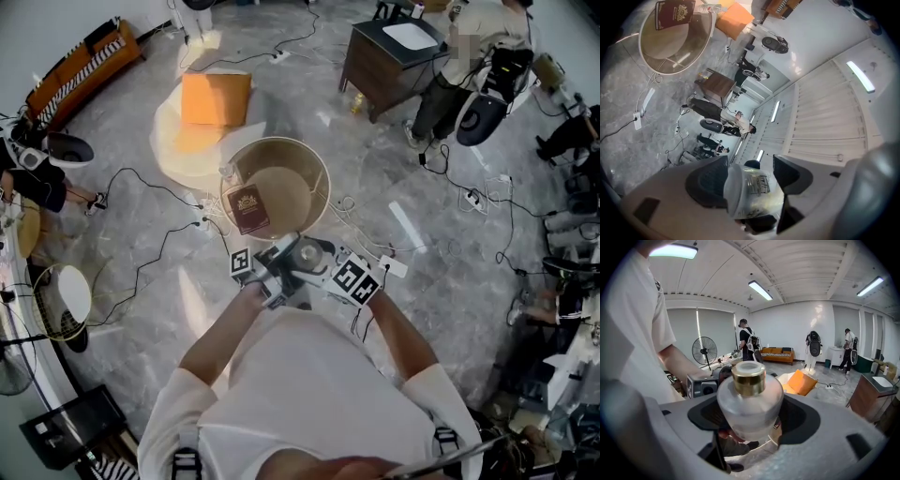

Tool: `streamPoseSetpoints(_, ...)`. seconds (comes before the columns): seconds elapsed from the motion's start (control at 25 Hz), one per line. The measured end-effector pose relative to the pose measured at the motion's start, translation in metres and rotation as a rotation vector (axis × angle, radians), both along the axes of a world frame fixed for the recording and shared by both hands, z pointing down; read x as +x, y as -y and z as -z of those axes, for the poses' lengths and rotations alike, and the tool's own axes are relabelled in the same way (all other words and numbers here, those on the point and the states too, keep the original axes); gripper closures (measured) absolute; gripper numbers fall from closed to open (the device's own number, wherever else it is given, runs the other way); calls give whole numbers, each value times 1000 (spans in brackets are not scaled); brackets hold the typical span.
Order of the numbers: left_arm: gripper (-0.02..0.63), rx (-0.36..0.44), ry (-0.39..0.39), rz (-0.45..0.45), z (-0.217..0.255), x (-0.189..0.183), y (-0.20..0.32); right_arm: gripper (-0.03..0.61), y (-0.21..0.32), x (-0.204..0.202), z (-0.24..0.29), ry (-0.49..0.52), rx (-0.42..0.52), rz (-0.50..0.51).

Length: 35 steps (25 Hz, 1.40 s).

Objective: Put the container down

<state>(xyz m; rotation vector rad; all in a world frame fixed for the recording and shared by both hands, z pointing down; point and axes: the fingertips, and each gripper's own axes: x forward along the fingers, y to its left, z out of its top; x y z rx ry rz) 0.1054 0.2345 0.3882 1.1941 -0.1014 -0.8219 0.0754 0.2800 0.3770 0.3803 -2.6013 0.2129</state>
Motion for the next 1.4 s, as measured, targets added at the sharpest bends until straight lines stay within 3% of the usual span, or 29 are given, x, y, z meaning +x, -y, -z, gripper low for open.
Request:
streamPoseSetpoints(0.84,325,-45,-2,-102,-41,-75,143,239,147,-79,-37,-12,-52,-114)
streamPoseSetpoints(1.4,325,-78,0,-167,-63,-113,197,241,204,-119,-59,-40,-88,-174)
